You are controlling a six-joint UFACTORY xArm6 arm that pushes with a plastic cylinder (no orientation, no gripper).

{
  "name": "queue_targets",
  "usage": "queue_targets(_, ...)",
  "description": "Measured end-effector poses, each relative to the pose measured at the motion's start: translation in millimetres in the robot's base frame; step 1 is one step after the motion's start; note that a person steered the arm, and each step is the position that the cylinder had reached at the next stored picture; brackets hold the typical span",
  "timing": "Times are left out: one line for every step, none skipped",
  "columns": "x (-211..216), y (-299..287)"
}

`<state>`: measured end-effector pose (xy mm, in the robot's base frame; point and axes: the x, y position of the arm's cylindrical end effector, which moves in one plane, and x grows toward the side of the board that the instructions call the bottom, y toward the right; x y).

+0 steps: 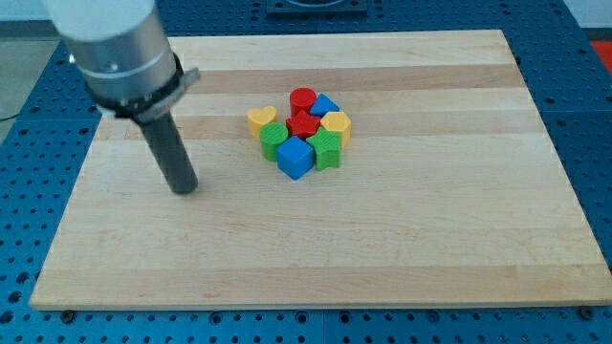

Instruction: Move the yellow heart little bit right

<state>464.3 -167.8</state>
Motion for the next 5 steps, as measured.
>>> queue_targets(-34.8, 4.1)
queue_targets(-39.6, 14.3)
queue_targets(-60.3, 44.2)
queue_targets(-61.0, 44.5)
queue_targets(-64.9, 48.3)
